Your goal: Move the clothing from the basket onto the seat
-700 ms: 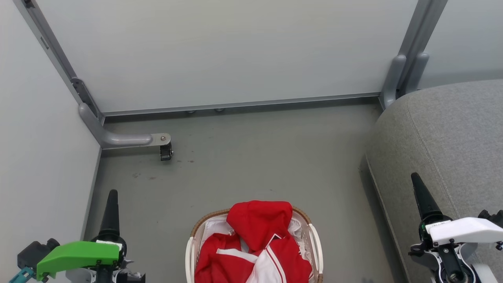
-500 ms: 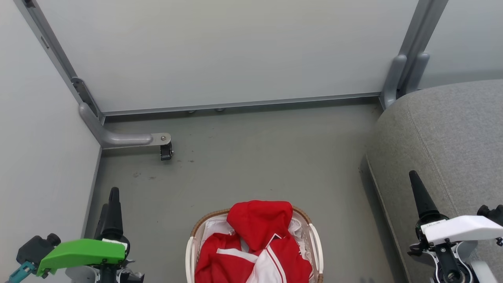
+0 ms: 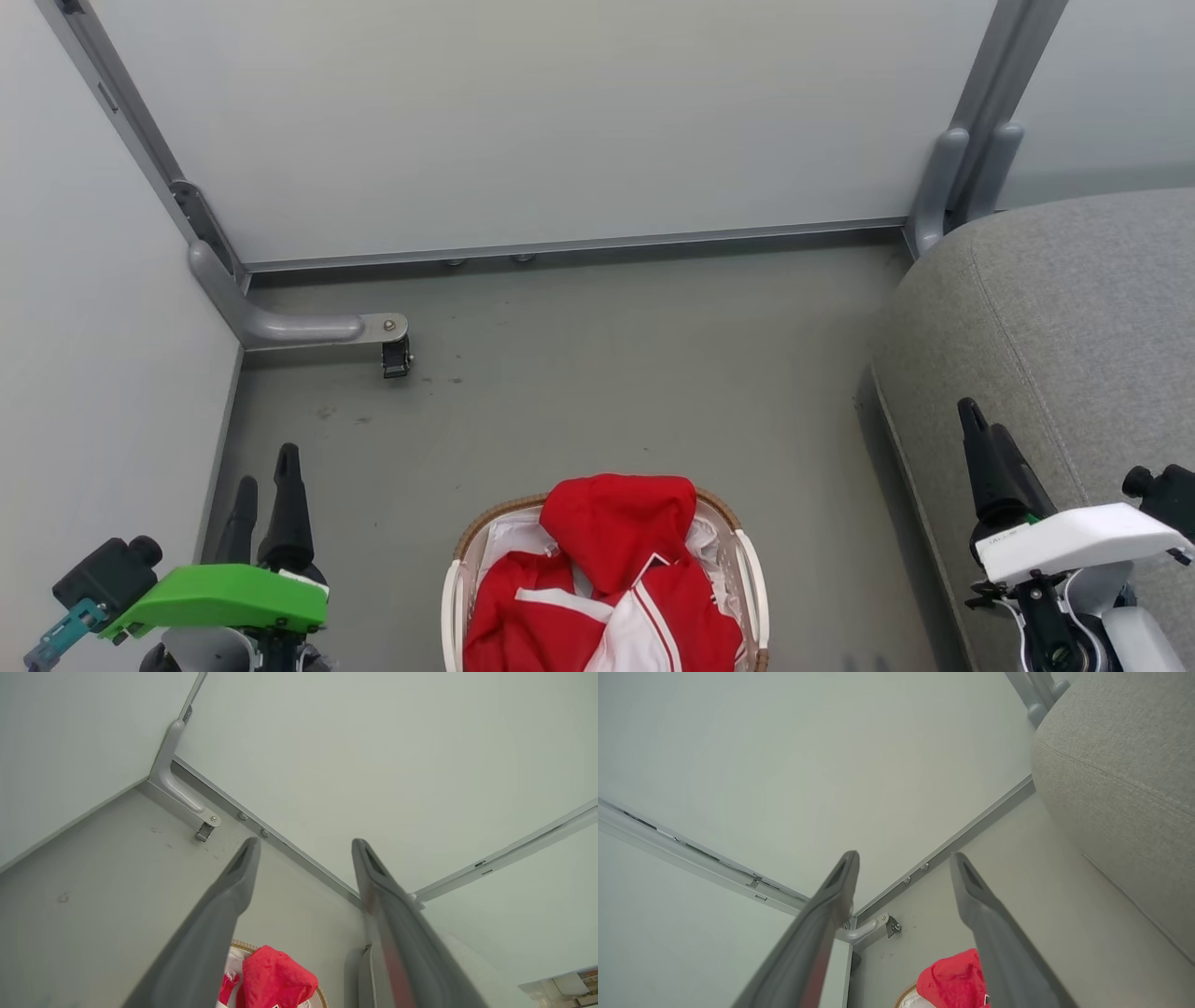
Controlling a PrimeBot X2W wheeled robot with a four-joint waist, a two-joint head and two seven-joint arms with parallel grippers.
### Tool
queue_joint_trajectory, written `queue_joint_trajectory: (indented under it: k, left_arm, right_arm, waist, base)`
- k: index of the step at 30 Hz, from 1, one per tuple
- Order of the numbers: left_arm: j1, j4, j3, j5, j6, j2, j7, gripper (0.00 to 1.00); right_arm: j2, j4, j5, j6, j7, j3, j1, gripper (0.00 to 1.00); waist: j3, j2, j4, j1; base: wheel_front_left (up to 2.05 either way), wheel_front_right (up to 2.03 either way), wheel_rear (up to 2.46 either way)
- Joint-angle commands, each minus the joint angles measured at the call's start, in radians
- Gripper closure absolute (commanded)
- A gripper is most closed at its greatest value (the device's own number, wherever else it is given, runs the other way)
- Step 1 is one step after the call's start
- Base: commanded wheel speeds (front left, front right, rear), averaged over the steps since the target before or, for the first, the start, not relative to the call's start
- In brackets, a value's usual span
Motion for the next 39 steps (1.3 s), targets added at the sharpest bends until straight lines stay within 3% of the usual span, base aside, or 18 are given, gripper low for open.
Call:
queue_joint_trajectory:
  k: [1, 14, 39]
  left_arm:
    - [-0.024, -0.007, -0.004, 0.043, 0.004, 0.014, -0.01, 0.0]
    - [-0.019, 0.002, -0.05, 0.233, 0.042, 0.034, -0.05, 0.0]
    - [0.01, -0.012, -0.112, 0.494, 0.098, 0.054, -0.116, 0.0]
  right_arm:
    - [-0.015, -0.014, -0.039, 0.0, -0.011, 0.004, -0.011, 0.0]
    - [-0.028, -0.007, -0.215, 0.0, -0.052, 0.03, -0.003, 0.0]
    - [-0.034, -0.019, -0.477, 0.0, -0.119, 0.044, 0.017, 0.0]
  waist:
    - [0.0, 0.0, 0.0, 0.0]
    - [0.001, 0.0, 0.0, 0.0]
    - [0.004, 0.0, 0.003, 0.0]
  base:
    - [0.0, 0.0, 0.0]
    - [0.0, 0.0, 0.0]
    - [0.0, 0.0, 0.0]
